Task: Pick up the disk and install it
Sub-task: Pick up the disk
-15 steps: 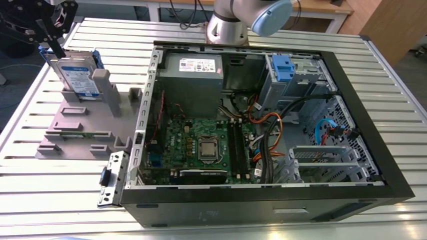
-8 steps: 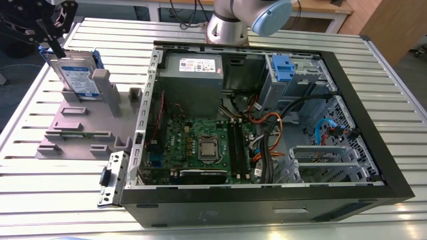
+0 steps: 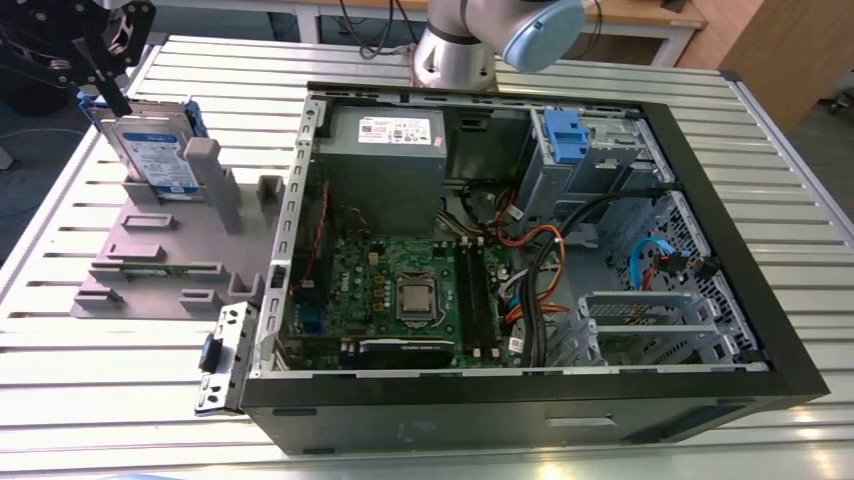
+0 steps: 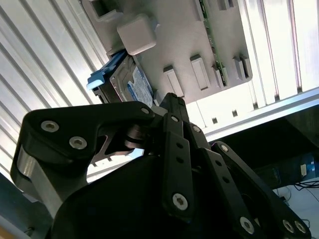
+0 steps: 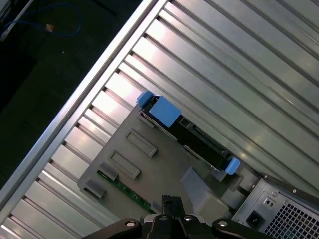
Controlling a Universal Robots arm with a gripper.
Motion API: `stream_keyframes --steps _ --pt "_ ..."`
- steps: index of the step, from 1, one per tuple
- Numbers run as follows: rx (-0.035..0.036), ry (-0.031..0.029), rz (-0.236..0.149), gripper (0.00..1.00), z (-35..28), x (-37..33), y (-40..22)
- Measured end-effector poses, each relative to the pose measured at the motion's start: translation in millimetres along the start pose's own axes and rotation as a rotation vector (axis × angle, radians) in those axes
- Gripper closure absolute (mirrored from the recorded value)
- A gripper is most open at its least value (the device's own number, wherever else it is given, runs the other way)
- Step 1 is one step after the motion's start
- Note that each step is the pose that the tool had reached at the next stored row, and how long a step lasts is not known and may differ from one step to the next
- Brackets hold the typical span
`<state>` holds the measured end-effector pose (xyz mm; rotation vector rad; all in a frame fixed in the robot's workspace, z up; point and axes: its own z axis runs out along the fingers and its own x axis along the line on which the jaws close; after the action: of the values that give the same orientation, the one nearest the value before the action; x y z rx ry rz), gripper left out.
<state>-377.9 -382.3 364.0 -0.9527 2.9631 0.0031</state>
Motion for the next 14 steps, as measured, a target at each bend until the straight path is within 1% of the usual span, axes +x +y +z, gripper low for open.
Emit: stream_keyframes --steps 14 --pt "-0.0005 -0.0001 -0.018 0.89 0.0 0.0 0.0"
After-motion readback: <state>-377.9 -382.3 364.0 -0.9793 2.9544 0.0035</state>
